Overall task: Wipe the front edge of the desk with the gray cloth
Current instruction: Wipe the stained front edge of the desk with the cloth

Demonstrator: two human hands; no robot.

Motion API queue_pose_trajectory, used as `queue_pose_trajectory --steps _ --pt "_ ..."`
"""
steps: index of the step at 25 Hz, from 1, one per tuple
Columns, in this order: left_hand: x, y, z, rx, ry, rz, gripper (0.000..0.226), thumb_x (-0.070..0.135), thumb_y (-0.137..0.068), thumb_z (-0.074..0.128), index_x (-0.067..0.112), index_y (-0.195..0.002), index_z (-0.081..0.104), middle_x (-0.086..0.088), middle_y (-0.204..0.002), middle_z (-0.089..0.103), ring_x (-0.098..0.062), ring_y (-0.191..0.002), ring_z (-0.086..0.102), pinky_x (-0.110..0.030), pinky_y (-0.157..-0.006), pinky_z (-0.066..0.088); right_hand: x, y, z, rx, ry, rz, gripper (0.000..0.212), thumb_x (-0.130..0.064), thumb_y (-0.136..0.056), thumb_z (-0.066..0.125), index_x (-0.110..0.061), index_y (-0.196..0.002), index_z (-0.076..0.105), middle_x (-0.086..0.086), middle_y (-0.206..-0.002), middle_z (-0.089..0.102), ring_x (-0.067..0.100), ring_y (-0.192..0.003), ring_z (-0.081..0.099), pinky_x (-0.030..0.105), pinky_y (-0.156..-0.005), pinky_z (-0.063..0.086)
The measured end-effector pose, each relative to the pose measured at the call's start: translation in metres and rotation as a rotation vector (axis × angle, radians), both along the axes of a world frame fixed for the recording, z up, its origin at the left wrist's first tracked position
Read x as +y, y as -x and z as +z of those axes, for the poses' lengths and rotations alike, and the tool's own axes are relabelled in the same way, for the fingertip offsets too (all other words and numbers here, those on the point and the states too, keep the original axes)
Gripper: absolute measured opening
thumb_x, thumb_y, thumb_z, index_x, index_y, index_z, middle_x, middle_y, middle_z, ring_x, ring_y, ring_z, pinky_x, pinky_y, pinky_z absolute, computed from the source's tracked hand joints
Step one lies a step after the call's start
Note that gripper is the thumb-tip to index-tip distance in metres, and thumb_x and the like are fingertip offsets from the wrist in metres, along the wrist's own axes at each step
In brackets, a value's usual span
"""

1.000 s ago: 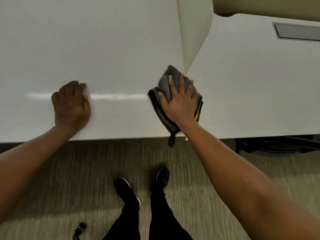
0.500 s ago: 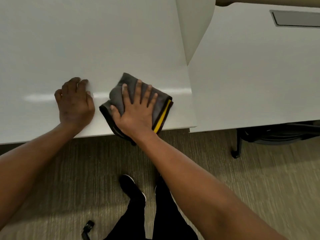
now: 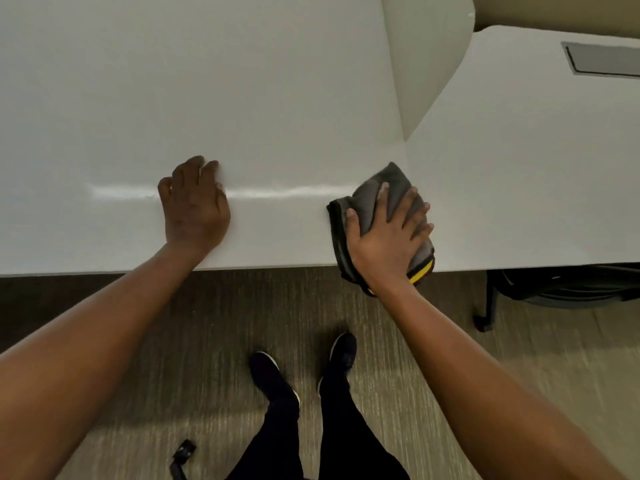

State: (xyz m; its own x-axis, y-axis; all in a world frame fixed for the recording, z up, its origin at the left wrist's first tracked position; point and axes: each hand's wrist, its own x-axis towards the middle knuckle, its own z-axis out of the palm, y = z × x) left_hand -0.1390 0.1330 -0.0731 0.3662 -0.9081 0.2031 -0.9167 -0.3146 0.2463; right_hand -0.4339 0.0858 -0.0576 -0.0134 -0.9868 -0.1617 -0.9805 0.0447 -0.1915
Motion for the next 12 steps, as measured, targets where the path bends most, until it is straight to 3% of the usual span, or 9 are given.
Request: queue_pose_trajectory --steps 4,7,12 --pt "0.002 0.001 0.009 0.103 0.021 0.032 0.042 0.017 -0.097 0.048 0.007 -0.137 0.057 -0.016 -0.144 0.053 -0.035 -0.135 0.047 -0.047 -0.104 0.033 0.015 -0.049 0.001 0.016 -0.037 0.145 0.092 -0.077 -0.095 0.023 -0.025 -0.165 -0.003 0.025 -0.169 -0.015 0.051 -0.154 -0.016 0.069 -0.12 -0.01" --pt "0.016 -0.013 0.017 0.194 0.052 0.03 0.04 0.022 -0.1 0.051 0.009 -0.138 0.058 -0.013 -0.145 0.054 -0.03 -0.138 0.047 -0.046 -0.108 0.035 -0.016 -0.071 0.004 0.01 -0.039 0.223 0.098 -0.085 -0.09 0.02 -0.026 -0.165 -0.004 0.025 -0.169 -0.016 0.052 -0.153 -0.018 0.072 -0.119 -0.011" --pt "0.092 -0.127 0.017 0.028 -0.032 0.276 0.044 0.028 -0.102 0.047 0.005 -0.139 0.054 -0.019 -0.146 0.051 -0.036 -0.135 0.046 -0.05 -0.107 0.035 -0.065 -0.144 0.008 -0.014 -0.034 0.277 0.109 -0.093 -0.083 0.018 -0.024 -0.165 -0.001 0.028 -0.169 -0.013 0.054 -0.153 -0.016 0.075 -0.117 -0.009"
